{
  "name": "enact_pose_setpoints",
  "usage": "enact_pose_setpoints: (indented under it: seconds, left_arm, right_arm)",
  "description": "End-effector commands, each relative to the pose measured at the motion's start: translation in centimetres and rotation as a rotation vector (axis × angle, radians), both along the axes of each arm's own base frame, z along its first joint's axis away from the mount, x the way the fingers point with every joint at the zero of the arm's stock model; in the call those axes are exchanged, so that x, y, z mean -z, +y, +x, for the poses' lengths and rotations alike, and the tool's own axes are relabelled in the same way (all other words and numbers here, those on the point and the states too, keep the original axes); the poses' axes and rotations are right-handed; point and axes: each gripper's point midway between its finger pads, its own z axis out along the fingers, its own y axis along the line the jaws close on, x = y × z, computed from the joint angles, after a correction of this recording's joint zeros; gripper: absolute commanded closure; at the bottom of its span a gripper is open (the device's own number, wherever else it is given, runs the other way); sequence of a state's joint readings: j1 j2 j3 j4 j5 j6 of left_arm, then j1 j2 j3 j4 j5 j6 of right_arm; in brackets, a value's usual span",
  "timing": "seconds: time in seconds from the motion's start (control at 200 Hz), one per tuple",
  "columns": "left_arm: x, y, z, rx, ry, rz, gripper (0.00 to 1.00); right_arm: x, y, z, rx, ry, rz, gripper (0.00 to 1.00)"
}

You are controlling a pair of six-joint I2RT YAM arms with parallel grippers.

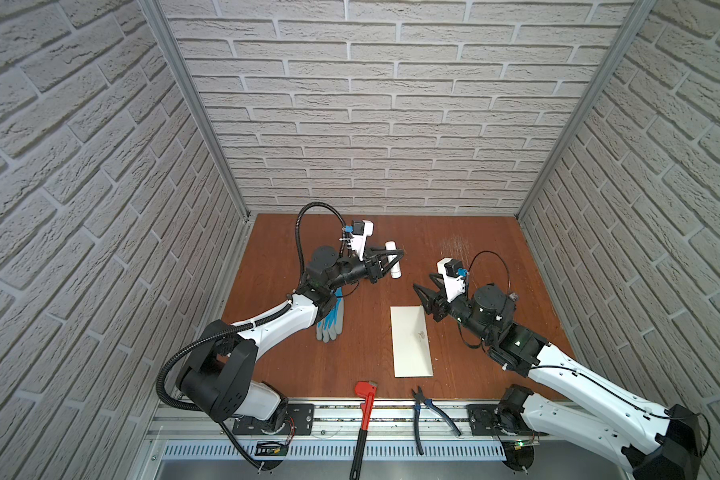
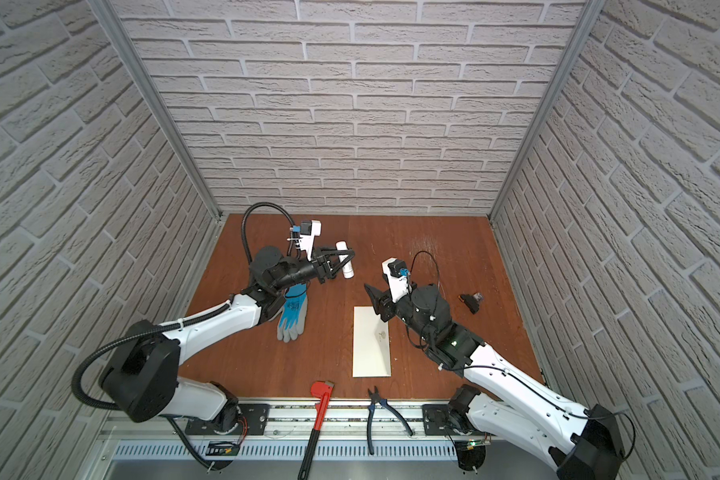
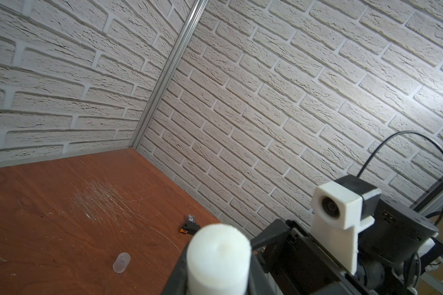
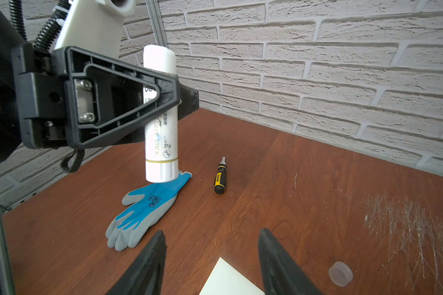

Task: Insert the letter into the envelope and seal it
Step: 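Lower the closed right gripper onto the envelope near the gold emblem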

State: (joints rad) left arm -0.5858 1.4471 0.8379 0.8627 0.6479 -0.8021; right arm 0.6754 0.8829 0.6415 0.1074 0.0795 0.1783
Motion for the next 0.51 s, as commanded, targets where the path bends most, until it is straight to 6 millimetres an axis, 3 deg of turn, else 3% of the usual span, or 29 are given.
enact_pose_setpoints:
  seconds: [0.0,0.32,0.5]
  left_arm:
    - [-1.2,-0.3,-0.9,0.031,-0.062,-0.045,1.00]
    - [-0.5,-0.6,-0.9,0.040,-0.039,-0.046,1.00]
    - [0.2,-0.6,-1.0,0.038,-0.023,-0.041,1.00]
  right_arm:
    - [0.3,0.2,0.1,-0.022,0.025,0.049,0.43]
    - [2.0,-0.9,0.7,0.012,0.103,0.072,0.54]
    - [3.8,-1.6,1.2,0.048,0.175,0.070,0.69]
